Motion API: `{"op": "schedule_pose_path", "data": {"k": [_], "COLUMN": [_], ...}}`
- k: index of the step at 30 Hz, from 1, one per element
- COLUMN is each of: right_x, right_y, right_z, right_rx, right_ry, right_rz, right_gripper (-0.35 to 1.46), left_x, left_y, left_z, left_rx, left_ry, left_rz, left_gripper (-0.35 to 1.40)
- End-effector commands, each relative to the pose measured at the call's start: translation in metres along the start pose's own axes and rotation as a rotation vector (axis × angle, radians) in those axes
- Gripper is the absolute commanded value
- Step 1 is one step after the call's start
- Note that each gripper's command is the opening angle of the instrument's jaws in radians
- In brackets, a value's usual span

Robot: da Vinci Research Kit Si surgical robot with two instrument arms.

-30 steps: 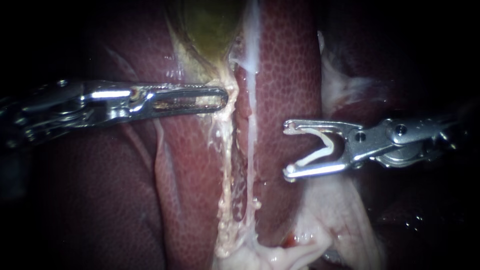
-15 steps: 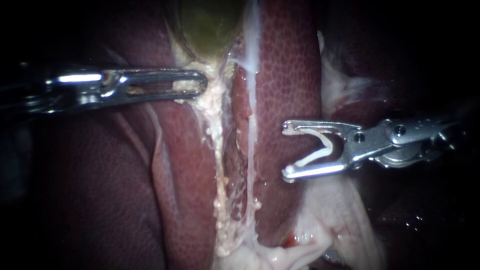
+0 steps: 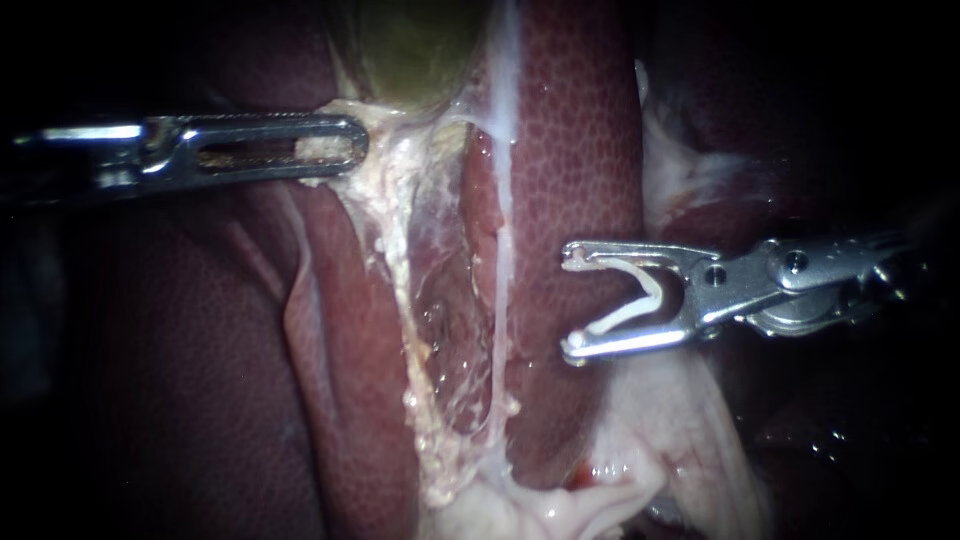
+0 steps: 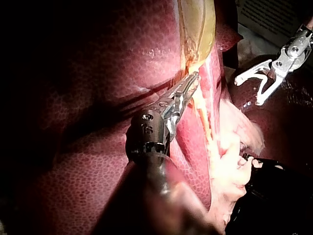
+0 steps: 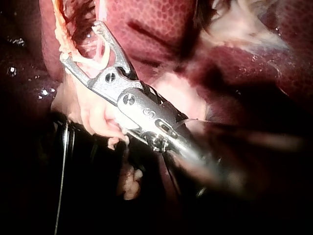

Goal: Clipping first clip left tube

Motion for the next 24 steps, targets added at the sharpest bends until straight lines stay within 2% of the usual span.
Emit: {"op": "schedule_pose_path", "data": {"k": [1, 8, 11, 17, 24], "right_x": [0.0000, -0.0006, -0.0015, -0.0039, -0.0066], "right_y": [0.0000, -0.0002, -0.0003, -0.0003, -0.0002], "right_z": [0.0000, 0.0016, 0.0035, 0.0087, 0.0135], "right_rx": [0.000, 0.015, 0.029, 0.059, 0.084], "right_ry": [0.000, 0.003, 0.005, 0.015, 0.003], "right_rz": [0.000, -0.006, -0.020, 0.007, 0.027], "right_gripper": [0.60, 0.60, 0.60, 0.60, 0.60], "left_x": [0.0000, 0.0000, 0.0000, 0.0000, 0.0000], "left_y": [0.0000, 0.0000, 0.0000, 0.0000, 0.0000], "left_z": [0.0000, -0.0001, -0.0001, 0.0000, 0.0000], "left_rx": [0.000, -0.001, -0.002, -0.002, -0.002], "left_ry": [0.000, 0.000, -0.001, -0.001, -0.001], "left_rz": [0.000, 0.000, 0.000, -0.001, 0.000], "left_gripper": [-0.35, -0.35, -0.35, -0.35, -0.35]}}
